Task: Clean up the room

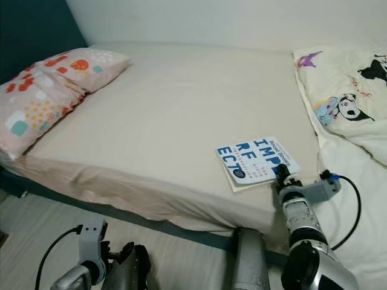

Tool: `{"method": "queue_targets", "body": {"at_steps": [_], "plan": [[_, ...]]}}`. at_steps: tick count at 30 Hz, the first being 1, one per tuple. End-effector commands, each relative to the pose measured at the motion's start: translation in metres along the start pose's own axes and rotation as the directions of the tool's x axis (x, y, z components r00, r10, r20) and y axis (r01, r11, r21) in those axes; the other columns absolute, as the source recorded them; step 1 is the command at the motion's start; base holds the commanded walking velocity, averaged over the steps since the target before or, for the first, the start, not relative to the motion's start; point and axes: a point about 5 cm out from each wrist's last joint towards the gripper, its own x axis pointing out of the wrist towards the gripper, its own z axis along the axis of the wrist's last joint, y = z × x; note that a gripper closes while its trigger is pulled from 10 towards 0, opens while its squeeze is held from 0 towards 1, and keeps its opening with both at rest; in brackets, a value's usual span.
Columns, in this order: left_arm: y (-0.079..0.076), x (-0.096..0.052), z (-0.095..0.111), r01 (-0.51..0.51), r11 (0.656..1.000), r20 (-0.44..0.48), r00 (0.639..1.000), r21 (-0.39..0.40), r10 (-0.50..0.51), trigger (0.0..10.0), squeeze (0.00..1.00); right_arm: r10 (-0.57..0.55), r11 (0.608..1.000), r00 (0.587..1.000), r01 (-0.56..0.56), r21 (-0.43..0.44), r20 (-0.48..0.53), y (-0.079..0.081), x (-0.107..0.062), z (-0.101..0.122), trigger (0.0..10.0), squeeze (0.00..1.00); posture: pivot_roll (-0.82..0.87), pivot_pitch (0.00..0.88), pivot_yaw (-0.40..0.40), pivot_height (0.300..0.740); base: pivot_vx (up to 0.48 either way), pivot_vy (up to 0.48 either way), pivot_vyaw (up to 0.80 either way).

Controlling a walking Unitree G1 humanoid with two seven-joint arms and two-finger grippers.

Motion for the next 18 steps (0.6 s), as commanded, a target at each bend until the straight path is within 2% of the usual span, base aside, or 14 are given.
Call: {"method": "queue_targets", "body": {"at_steps": [1, 5, 9, 10, 11, 12, 13, 18], "plan": [[0.008, -0.007, -0.005, -0.016, 1.000, -0.017, 1.000, 0.018, 0.016, 10.0, 0.00, -0.012, 0.999, 0.993, 0.016, 0.035, -0.114, -0.003, -0.003, -0.028, 10.0, 0.00, 0.00, 0.252, 0.098, 0.516, 0.000, 0.000, 0.00], [0.007, -0.007, -0.007, -0.013, 1.000, -0.024, 1.000, 0.020, 0.013, 10.0, 0.00, -0.012, 1.000, 0.992, 0.014, 0.018, -0.123, 0.003, 0.000, -0.028, 10.0, 0.00, 0.00, 0.256, 0.100, 0.516, 0.000, 0.000, 0.00], [0.007, -0.008, -0.008, -0.011, 1.000, -0.028, 1.000, 0.022, 0.012, 10.0, 0.00, -0.098, 0.995, 0.986, 0.092, -0.046, -0.133, -0.001, 0.000, -0.029, 10.0, 0.00, 0.00, 0.253, 0.096, 0.516, 0.000, 0.000, 0.00], [0.007, -0.008, -0.008, -0.012, 1.000, -0.028, 1.000, 0.022, 0.013, 10.0, 0.00, -0.103, 0.994, 0.987, 0.098, -0.046, -0.126, -0.001, 0.000, -0.028, 9.7, 0.00, 0.00, 0.253, 0.095, 0.516, 0.000, 0.000, 0.00], [0.007, -0.008, -0.008, -0.013, 1.000, -0.028, 1.000, 0.022, 0.013, 10.0, 0.00, -0.103, 0.994, 0.987, 0.098, -0.044, -0.121, -0.001, 0.000, -0.028, 6.4, 0.00, 0.00, 0.253, 0.095, 0.516, 0.000, 0.000, 0.00], [0.007, -0.008, -0.008, -0.014, 1.000, -0.028, 1.000, 0.023, 0.014, 10.0, 0.00, -0.097, 0.995, 0.988, 0.093, -0.044, -0.117, 0.000, 0.001, -0.027, 1.8, 0.00, 0.00, 0.253, 0.094, 0.516, 0.000, 0.000, 0.00], [0.007, -0.008, -0.008, -0.014, 1.000, -0.028, 0.999, 0.023, 0.015, 10.0, 0.00, -0.086, 0.996, 0.990, 0.082, -0.036, -0.110, 0.002, 0.001, -0.026, 0.0, 0.00, 0.00, 0.253, 0.094, 0.516, 0.000, 0.000, 0.00], [0.007, -0.007, -0.008, -0.016, 1.000, -0.028, 0.999, 0.024, 0.017, 10.0, 0.00, -0.027, 1.000, 0.995, 0.025, -0.019, -0.095, 0.010, 0.004, -0.024, 0.0, 0.00, 0.00, 0.247, 0.093, 0.516, 0.000, 0.000, 0.00]]}}
